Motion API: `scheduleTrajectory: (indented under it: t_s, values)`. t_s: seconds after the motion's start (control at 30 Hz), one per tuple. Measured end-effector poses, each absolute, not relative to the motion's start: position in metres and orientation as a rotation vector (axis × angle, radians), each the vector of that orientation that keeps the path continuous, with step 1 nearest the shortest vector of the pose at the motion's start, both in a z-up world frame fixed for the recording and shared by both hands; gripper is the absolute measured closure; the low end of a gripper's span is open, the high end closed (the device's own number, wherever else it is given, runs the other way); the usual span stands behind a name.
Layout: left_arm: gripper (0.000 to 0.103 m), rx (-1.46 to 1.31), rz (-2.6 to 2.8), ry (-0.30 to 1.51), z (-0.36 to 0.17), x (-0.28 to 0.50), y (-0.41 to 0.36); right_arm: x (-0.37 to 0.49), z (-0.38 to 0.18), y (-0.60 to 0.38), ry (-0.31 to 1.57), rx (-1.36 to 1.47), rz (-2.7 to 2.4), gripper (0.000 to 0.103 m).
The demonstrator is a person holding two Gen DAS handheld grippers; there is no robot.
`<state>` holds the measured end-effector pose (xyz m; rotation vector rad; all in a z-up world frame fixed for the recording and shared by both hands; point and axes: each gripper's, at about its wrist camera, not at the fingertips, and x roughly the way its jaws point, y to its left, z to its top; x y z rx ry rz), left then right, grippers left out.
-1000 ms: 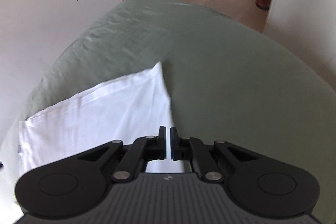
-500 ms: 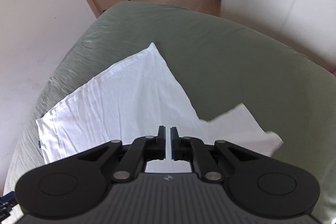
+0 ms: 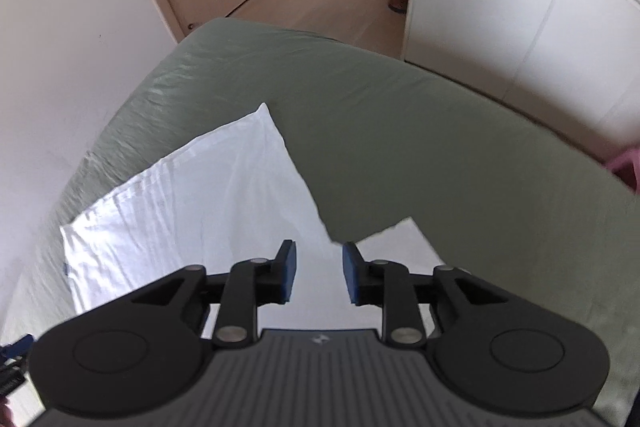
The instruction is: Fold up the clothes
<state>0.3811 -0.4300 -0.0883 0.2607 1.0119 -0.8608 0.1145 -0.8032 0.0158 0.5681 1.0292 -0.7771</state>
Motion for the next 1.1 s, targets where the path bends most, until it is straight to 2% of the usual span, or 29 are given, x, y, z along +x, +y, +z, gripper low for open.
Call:
scheduleTrajectory:
  t_s: [0.17,0.37,0.4,0.47,0.57,0.73,0.97,1.1]
  values:
    - [0.064,0.208,-0.758,1.005,-0.103,0.368,-0.436,0.129,-0.026,-0.822,1.041,0.526,-0.657,0.076]
    - [0.064,0.243,-0.654,0.963,-0.114,0.315,-0.468,0.118,-0.066,-0.851,1.004,0.547,-0.46,0.075]
    - [0.063,0.243,-0.629,0.951,-0.112,0.306,-0.474,0.113,-0.07,-0.855,0.998,0.555,-0.425,0.073]
    - [0.059,0.244,-0.599,0.937,-0.109,0.29,-0.483,0.103,-0.078,-0.864,0.987,0.571,-0.354,0.06]
    - [0.05,0.223,-0.549,0.939,-0.105,0.25,-0.503,0.084,-0.088,-0.874,0.999,0.57,-0.278,0.053]
    - [0.049,0.202,-0.521,0.99,-0.106,0.201,-0.536,0.045,-0.093,-0.888,0.994,0.564,-0.281,0.05]
    - [0.049,0.246,-0.607,1.069,-0.121,0.141,-0.583,-0.004,-0.094,-0.905,0.969,0.547,-0.33,0.041]
    - [0.049,0.295,-0.684,1.096,-0.132,0.111,-0.601,-0.034,-0.104,-0.914,0.964,0.589,-0.352,0.04]
